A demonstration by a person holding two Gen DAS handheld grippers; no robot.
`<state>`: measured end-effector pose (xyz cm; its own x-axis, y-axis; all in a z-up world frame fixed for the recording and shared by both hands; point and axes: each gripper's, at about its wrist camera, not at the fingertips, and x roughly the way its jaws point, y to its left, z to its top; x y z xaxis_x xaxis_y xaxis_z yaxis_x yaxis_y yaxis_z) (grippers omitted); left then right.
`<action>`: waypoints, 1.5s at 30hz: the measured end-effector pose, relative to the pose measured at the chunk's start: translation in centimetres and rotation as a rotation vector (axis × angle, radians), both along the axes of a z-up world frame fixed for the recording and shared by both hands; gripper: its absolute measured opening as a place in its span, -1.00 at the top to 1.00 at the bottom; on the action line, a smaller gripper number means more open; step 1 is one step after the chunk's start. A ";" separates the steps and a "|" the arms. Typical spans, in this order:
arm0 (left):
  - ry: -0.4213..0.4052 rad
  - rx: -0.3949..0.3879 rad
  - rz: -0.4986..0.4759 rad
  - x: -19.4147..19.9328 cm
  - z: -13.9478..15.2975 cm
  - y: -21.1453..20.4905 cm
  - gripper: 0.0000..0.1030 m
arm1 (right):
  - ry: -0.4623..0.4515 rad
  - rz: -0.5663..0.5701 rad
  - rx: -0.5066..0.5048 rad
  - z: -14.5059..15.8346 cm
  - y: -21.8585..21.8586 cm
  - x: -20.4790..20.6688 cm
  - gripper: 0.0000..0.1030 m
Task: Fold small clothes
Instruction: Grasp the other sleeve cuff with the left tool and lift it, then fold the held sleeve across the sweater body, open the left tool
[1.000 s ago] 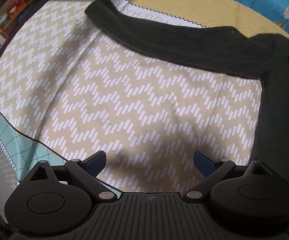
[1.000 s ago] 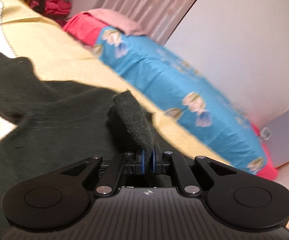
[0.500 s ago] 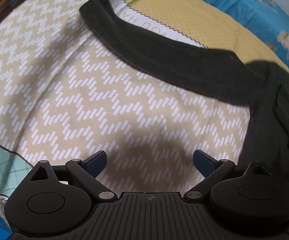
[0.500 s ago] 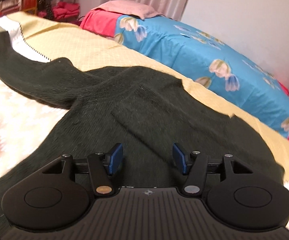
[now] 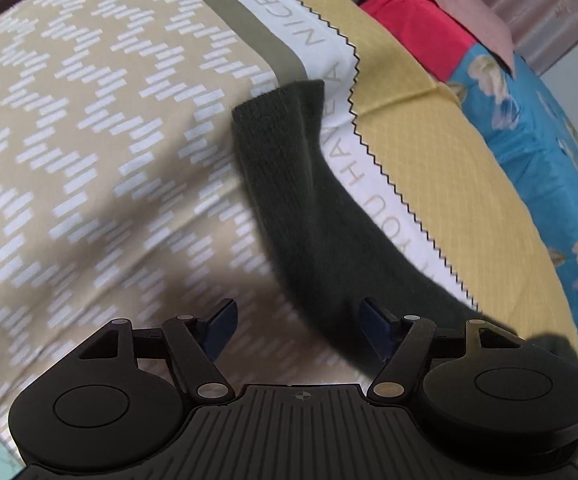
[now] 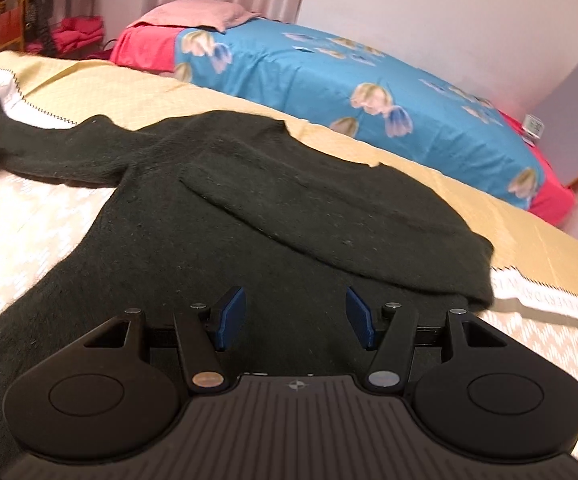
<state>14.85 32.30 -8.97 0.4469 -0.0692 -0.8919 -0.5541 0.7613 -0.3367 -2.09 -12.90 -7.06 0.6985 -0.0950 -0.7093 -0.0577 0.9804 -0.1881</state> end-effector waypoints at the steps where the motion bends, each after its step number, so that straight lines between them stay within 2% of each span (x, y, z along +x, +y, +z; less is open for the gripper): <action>1: 0.006 -0.002 0.012 0.5 -0.5 0.3 -1.00 | -0.002 -0.009 -0.003 0.1 -0.1 -0.2 -0.18; 5: -0.010 0.034 0.004 1.8 -0.5 0.5 -1.00 | 0.008 -0.040 -0.003 0.2 -0.3 -0.6 -0.17; 6: -0.012 0.032 -0.006 2.2 -0.4 0.5 -0.90 | 0.011 -0.046 -0.003 0.2 -0.4 -0.7 -0.17; 7: -0.007 0.023 -0.014 2.6 -0.5 0.6 -0.53 | 0.017 -0.052 0.002 0.2 -0.5 -0.9 -0.17; 9: 0.003 0.025 -0.020 3.3 -0.5 0.7 -0.55 | 0.027 -0.064 0.020 0.2 -0.9 -1.1 -0.17; 11: 0.003 0.051 -0.033 3.7 -0.2 0.5 -0.43 | 0.036 -0.082 0.031 0.1 -1.2 -1.2 -0.17; 12: -0.006 0.059 -0.040 3.8 0.1 0.4 -0.28 | 0.040 -0.088 0.037 0.0 -1.3 -1.3 -0.17; 13: -0.025 0.063 -0.049 3.8 0.7 0.2 -0.22 | 0.042 -0.092 0.041 0.0 -1.4 -1.4 -0.17; 19: -0.172 0.089 -0.133 3.2 5.7 -2.3 -0.18 | 0.037 -0.101 0.062 -0.1 -1.8 -1.8 -0.17; 26: -0.340 0.072 -0.259 2.3 11.7 -7.7 -0.05 | 0.018 -0.107 0.095 0.1 -2.5 -2.0 -0.17; 27: -0.366 0.068 -0.280 2.4 12.4 -8.6 0.12 | 0.014 -0.109 0.098 0.1 -2.7 -2.1 -0.17; 32: -0.466 0.068 -0.442 1.9 16.0 -15.4 0.11 | 0.001 -0.138 0.131 0.2 -4.1 -2.6 -0.17; 34: -0.484 0.027 -0.526 1.7 16.7 -18.5 0.13 | -0.004 -0.150 0.145 0.1 -4.7 -2.8 -0.17; 36: -0.502 0.040 -0.578 1.2 17.3 -20.8 0.12 | -0.004 -0.158 0.165 0.1 -5.3 -3.0 -0.17; 38: -0.474 0.147 -0.571 1.0 16.8 -21.9 -0.41 | -0.007 -0.162 0.185 0.0 -5.9 -3.2 -0.17; 39: -0.439 0.209 -0.539 1.2 16.2 -21.9 -0.97 | -0.007 -0.166 0.188 0.0 -6.2 -3.3 -0.17; 41: -0.338 0.326 -0.448 2.3 13.6 -20.9 -1.00 | -0.001 -0.179 0.195 -0.4 -6.8 -3.4 -0.17; 43: -0.203 0.398 -0.386 4.4 10.1 -19.3 -1.00 | 0.021 -0.197 0.206 -0.9 -7.4 -3.4 -0.17; 45: -0.075 0.477 -0.370 6.8 6.2 -18.4 -1.00 | 0.040 -0.208 0.202 -1.4 -7.7 -3.6 -0.17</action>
